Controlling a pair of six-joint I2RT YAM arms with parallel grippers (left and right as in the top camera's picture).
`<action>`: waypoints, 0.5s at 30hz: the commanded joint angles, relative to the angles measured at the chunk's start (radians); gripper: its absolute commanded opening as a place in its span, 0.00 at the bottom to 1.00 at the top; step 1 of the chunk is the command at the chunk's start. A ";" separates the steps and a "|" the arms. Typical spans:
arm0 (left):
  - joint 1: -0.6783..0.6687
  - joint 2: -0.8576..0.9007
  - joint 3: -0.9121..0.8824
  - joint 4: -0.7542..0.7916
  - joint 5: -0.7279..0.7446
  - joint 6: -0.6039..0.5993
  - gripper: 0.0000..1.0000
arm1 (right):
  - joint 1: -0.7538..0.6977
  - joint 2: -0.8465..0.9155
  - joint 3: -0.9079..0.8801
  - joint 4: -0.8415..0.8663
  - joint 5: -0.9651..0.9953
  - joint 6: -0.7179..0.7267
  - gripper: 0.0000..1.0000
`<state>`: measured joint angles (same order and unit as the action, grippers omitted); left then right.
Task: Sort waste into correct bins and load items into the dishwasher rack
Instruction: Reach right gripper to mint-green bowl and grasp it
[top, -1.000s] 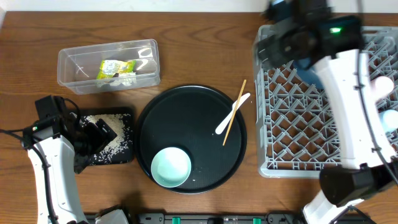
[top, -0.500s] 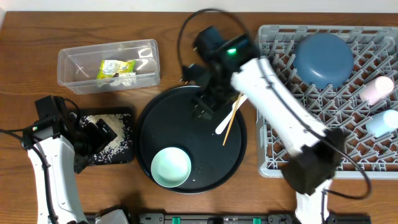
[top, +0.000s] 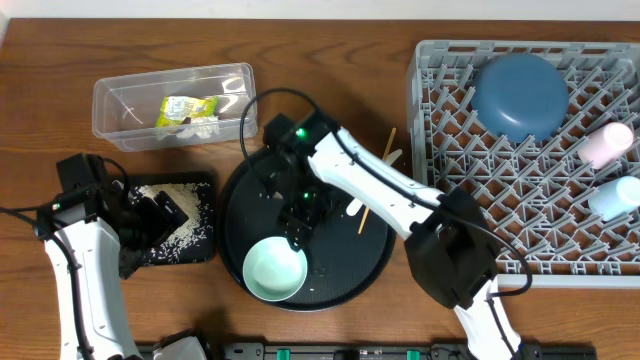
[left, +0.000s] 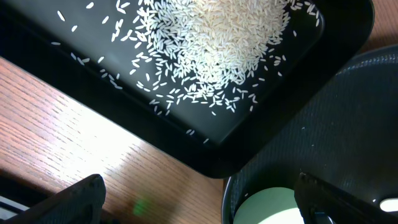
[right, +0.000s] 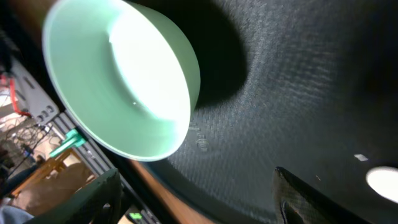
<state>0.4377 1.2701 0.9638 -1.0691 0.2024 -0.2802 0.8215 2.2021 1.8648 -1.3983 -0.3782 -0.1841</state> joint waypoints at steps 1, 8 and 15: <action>0.003 0.004 0.005 -0.003 -0.013 0.017 0.98 | 0.025 0.009 -0.070 0.045 -0.023 0.005 0.71; 0.003 0.004 0.005 -0.003 -0.013 0.017 0.98 | 0.086 0.009 -0.177 0.191 -0.010 0.069 0.64; 0.003 0.004 0.005 -0.003 -0.013 0.017 0.98 | 0.123 0.009 -0.237 0.289 0.116 0.203 0.15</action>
<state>0.4377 1.2701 0.9638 -1.0691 0.2024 -0.2802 0.9352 2.2040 1.6382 -1.1152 -0.3233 -0.0555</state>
